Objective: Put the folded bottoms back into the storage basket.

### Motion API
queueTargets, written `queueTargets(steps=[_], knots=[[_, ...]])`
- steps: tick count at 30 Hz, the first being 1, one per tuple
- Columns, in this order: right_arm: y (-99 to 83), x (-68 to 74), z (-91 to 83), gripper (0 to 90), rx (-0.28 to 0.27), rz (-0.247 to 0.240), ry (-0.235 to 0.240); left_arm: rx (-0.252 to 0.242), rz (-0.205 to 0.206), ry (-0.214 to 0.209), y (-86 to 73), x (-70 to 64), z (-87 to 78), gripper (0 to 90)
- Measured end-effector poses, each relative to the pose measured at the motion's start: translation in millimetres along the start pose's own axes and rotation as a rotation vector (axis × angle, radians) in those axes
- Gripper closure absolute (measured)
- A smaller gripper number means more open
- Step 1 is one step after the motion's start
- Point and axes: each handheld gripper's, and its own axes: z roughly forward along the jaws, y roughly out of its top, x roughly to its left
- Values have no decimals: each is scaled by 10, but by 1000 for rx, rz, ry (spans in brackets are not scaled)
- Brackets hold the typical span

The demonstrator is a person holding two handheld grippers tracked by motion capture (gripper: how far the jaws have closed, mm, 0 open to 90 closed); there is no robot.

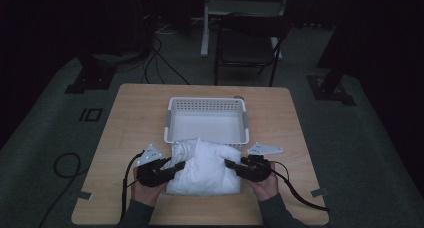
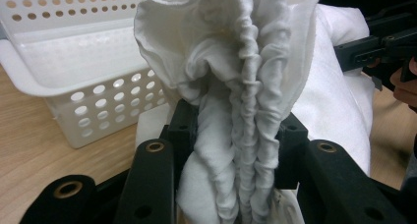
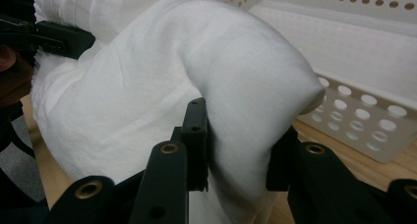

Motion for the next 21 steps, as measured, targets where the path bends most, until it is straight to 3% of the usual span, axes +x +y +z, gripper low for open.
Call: queueTargets(steps=[21], knots=[[249, -1, -61, 699, -31, -24, -11, -33, 4, 6, 211, 20, -56, 624]])
